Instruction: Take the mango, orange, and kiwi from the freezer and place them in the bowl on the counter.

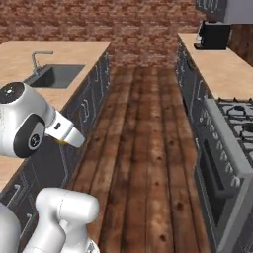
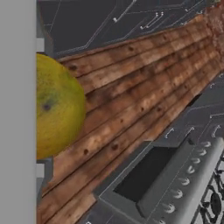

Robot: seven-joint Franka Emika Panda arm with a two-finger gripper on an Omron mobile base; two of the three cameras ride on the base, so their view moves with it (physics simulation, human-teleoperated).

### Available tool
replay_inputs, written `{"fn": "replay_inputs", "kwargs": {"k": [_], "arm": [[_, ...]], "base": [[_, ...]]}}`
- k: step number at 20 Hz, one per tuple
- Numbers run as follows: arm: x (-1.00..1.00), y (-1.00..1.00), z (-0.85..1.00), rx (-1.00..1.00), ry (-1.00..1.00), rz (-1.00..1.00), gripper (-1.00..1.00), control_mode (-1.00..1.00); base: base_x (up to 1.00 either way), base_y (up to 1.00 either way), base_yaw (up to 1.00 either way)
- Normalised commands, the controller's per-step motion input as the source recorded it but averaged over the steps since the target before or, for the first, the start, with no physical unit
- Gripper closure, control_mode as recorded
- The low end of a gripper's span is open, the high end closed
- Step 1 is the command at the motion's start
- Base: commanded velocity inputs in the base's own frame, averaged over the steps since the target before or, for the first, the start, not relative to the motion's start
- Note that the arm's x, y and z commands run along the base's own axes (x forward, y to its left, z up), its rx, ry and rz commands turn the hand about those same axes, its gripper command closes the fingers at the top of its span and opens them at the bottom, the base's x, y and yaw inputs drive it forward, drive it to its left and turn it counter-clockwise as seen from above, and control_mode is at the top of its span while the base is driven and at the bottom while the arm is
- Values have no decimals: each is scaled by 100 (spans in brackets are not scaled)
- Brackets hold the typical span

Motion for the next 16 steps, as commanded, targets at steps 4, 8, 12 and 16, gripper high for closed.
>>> {"fn": "replay_inputs", "kwargs": {"k": [4,8,12,16], "arm": [[0,0,0,0,0,0,100,100],[0,0,0,0,0,0,100,100],[0,0,0,0,0,0,100,100],[0,0,0,0,0,0,100,100]], "base": [[100,-21,60],[92,-20,72],[59,-11,81],[45,-15,79]]}}
